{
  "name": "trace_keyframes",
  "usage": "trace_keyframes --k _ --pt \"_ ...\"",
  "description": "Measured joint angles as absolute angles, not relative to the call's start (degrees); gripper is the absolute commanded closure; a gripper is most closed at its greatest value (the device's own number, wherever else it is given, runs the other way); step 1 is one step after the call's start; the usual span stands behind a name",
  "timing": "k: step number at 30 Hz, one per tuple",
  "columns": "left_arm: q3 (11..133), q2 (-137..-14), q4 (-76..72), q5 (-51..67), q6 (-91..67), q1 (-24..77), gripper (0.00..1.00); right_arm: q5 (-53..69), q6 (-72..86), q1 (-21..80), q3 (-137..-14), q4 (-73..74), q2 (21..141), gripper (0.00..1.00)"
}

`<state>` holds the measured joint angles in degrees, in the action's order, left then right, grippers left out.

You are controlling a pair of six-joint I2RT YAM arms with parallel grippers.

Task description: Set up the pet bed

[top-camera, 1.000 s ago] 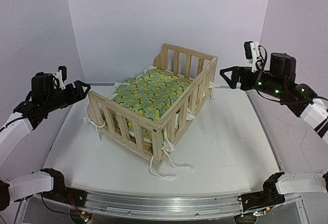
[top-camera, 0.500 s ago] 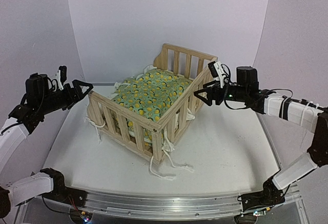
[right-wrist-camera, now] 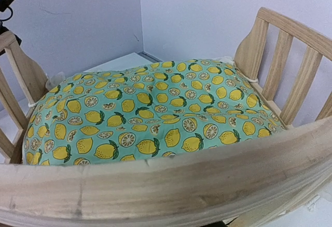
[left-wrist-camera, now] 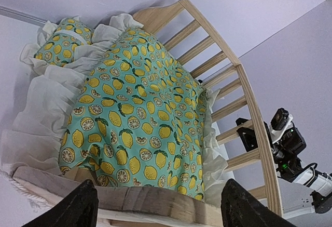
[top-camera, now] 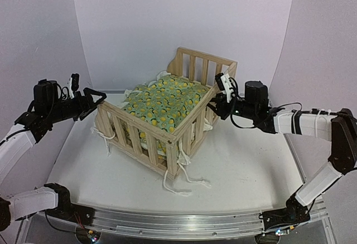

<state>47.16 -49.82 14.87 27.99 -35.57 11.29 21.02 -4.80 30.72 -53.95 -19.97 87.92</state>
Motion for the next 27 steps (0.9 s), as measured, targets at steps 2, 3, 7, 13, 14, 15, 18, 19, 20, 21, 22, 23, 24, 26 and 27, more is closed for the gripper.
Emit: trace_keyframes --k 2,3,7,13,14,15,18,19,20,21,22,23,24,26,27 --pt "47.1 -50.3 14.3 28.5 -36.1 11.4 0.18 19.0 -4.0 31.1 -51.4 -22.8 86.6 0.95" --pt "47.1 -50.3 14.3 28.4 -36.2 11.5 0.18 18.1 -3.6 31.2 -49.7 -23.6 85.4 0.97" --pt "46.2 -49.9 12.5 28.6 -37.2 11.8 0.18 14.0 -2.5 31.4 -42.5 -23.0 77.1 1.00" --pt "43.3 -49.9 8.5 29.8 -39.2 13.0 0.17 4.1 -0.1 31.9 -33.8 -14.9 61.7 1.00" --pt "43.0 -49.9 8.2 29.8 -39.3 13.1 0.17 2.3 0.5 32.3 -32.9 -13.3 59.5 1.00" --pt "42.7 -49.9 7.7 29.8 -39.4 13.1 0.17 0.3 1.1 32.7 -32.3 -12.0 57.8 1.00" --pt "42.3 -50.3 6.1 29.8 -39.8 13.1 0.17 -5.2 3.0 33.2 -31.5 -9.3 55.2 1.00" --pt "42.3 -50.7 5.4 29.8 -40.1 13.1 0.17 -7.0 3.7 33.1 -31.6 -9.4 55.6 1.00" --pt "42.3 -51.2 4.8 29.9 -40.4 13.1 0.17 -8.3 4.3 32.9 -31.9 -9.7 56.6 1.00" --pt "42.2 -51.8 4.2 29.9 -40.6 13.3 0.17 -9.4 4.6 32.5 -32.7 -10.2 58.1 1.00" --pt "42.1 -52.4 3.5 29.8 -40.6 13.6 0.17 -10.3 4.8 32.1 -33.9 -10.9 60.1 1.00" --pt "41.7 -52.9 2.6 29.7 -40.8 14.1 0.17 -10.8 4.9 31.6 -34.9 -11.6 61.8 1.00" --pt "41.3 -53.2 1.9 29.8 -40.8 14.9 0.17 -11.4 4.9 30.8 -36.3 -12.6 64.2 1.00" --pt "40.1 -53.9 0.3 29.3 -40.9 18.2 0.17 -12.1 4.9 28.9 -39.2 -13.7 68.5 1.00" --pt "39.5 -54.5 -0.8 29.0 -40.8 20.6 0.17 -12.1 4.8 28.0 -40.4 -14.1 70.2 1.00"
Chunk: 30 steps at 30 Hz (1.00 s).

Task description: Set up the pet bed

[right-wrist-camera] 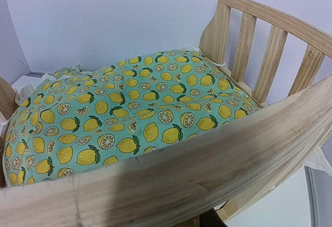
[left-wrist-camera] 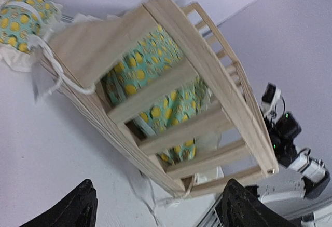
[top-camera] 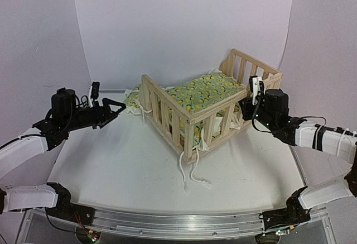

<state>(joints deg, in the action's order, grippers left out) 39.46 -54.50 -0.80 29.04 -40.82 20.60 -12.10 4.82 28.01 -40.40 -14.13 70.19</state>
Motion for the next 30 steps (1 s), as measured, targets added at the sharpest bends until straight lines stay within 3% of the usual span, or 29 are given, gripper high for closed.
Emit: trace_keyframes --k 2,7,11,14,19,24,30 --pt "38.0 -56.0 -3.3 28.2 -40.4 26.2 0.17 -11.6 4.6 27.0 -41.9 -14.1 71.8 1.00" --pt "30.3 -59.1 -13.4 24.5 -38.5 38.8 0.22 -9.9 3.9 26.7 -45.8 -8.5 72.9 0.52" --pt "24.0 -61.3 -21.9 18.9 -36.1 46.6 0.21 -8.2 8.4 25.3 -50.0 4.7 71.9 0.34" --pt "21.7 -63.2 -27.8 13.7 -33.8 53.7 0.21 -6.0 10.1 23.7 -50.3 10.2 69.5 0.29" --pt "21.6 -68.0 -34.7 8.5 -30.9 56.9 0.21 -5.4 10.9 22.6 -49.2 12.0 67.3 0.26" --pt "21.6 -68.2 -37.3 5.3 -30.3 56.9 0.23 -6.1 12.7 22.8 -45.3 4.4 67.9 0.34" --pt "19.9 -66.6 -39.3 4.1 -30.8 59.2 0.24 -3.6 11.6 23.3 -40.7 -9.2 71.2 0.66"
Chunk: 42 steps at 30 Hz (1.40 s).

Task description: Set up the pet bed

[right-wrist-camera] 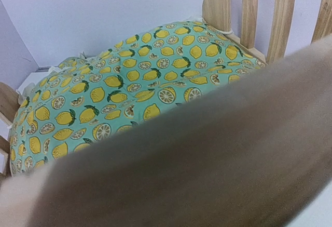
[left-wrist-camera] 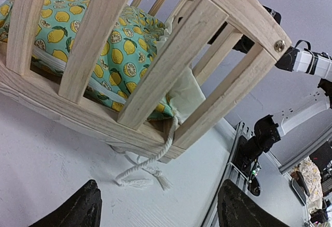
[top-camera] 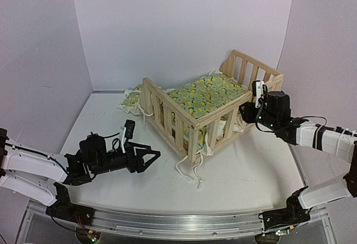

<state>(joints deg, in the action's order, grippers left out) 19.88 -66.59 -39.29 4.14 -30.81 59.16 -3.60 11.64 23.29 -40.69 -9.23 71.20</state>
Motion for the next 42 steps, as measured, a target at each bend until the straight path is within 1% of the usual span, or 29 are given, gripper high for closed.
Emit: trace_keyframes --k 2,6,8,10,11,14,17,19,22,26,29,31,34,35,38,41,42 --pt "18.7 -65.9 -39.6 3.7 -31.4 59.9 0.24 -3.1 11.0 23.8 -38.9 -13.0 71.0 0.74" --pt "17.3 -65.6 -39.7 1.7 -31.7 60.1 0.24 -6.2 4.7 25.6 -35.1 -16.4 68.2 0.78" --pt "16.8 -65.6 -39.7 0.3 -31.8 60.1 0.24 -8.3 5.6 26.9 -33.8 -15.0 65.7 0.85" --pt "16.7 -65.6 -39.7 -0.9 -31.9 60.1 0.24 -10.6 6.8 28.5 -32.8 -12.7 63.1 0.86" --pt "16.6 -65.6 -39.7 -1.5 -32.0 60.1 0.24 -11.7 7.4 29.3 -32.3 -11.8 62.0 0.85" --pt "16.4 -65.6 -39.8 -2.4 -32.9 60.1 0.24 -14.3 8.7 31.0 -31.3 -10.9 60.3 0.74" --pt "16.3 -65.8 -39.8 -2.6 -34.0 60.1 0.24 -16.0 10.1 31.6 -32.3 -10.4 61.5 0.58" --pt "16.3 -66.5 -40.2 -2.4 -35.0 60.1 0.24 -17.1 13.7 31.7 -35.2 -8.2 63.8 0.47" --pt "16.0 -67.5 -40.2 -0.7 -36.0 60.1 0.24 -18.4 18.6 31.8 -40.9 0.7 66.8 0.30" --pt "15.9 -69.9 -40.8 2.9 -35.6 60.4 0.22 -17.5 24.2 32.0 -45.1 13.6 65.8 0.13" --pt "15.9 -73.9 -42.6 4.9 -34.3 61.8 0.21 -15.7 27.1 33.3 -45.1 24.7 60.4 0.10" --pt "15.8 -76.6 -45.1 5.8 -33.2 62.7 0.24 -14.3 28.3 34.7 -45.1 30.3 56.7 0.07" --pt "15.9 -82.5 -50.3 6.6 -31.1 64.1 0.25 -10.7 29.8 39.2 -45.1 35.2 53.3 0.03" --pt "16.0 -84.1 -51.3 6.5 -30.4 64.5 0.25 -9.7 30.2 41.4 -44.9 35.4 53.2 0.02" --pt "16.0 -88.5 -54.7 5.4 -28.2 66.6 0.24 -8.5 32.2 52.8 -41.9 31.6 54.3 0.02" --pt "16.0 -90.3 -56.9 3.0 -27.9 67.9 0.24 -9.8 34.1 61.8 -38.1 25.6 58.0 0.02" --pt "16.1 -91.0 -57.8 2.1 -28.1 68.0 0.24 -10.7 34.5 66.7 -36.6 22.8 59.7 0.02"
